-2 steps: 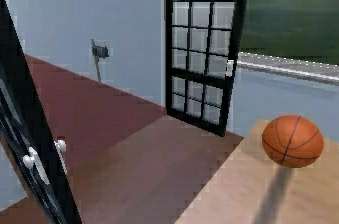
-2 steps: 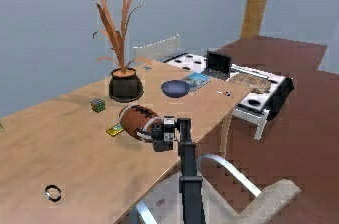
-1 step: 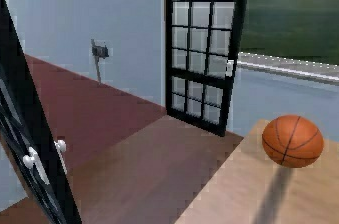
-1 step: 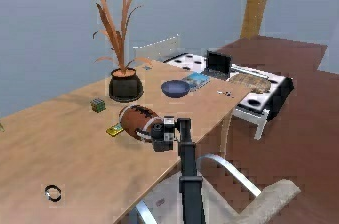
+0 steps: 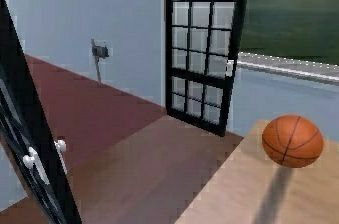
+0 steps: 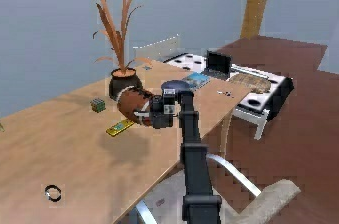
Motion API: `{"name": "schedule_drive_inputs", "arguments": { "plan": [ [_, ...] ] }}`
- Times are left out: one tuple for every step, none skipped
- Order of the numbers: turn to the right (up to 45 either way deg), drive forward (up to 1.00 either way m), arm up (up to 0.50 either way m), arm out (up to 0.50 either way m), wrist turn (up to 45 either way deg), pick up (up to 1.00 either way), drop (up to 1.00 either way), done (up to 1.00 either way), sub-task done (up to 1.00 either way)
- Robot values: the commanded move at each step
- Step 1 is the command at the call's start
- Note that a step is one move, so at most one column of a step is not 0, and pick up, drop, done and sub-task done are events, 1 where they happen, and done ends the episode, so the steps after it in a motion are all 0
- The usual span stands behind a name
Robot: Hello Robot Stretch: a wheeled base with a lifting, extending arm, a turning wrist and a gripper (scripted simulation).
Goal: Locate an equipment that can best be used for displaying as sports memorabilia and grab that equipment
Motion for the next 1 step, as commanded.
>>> {"name": "schedule_drive_inputs", "arguments": {
  "plan": [
    [0.0,0.0,0.0,0.0,0.0,0.0,0.0,1.0,0.0]
  ]
}}
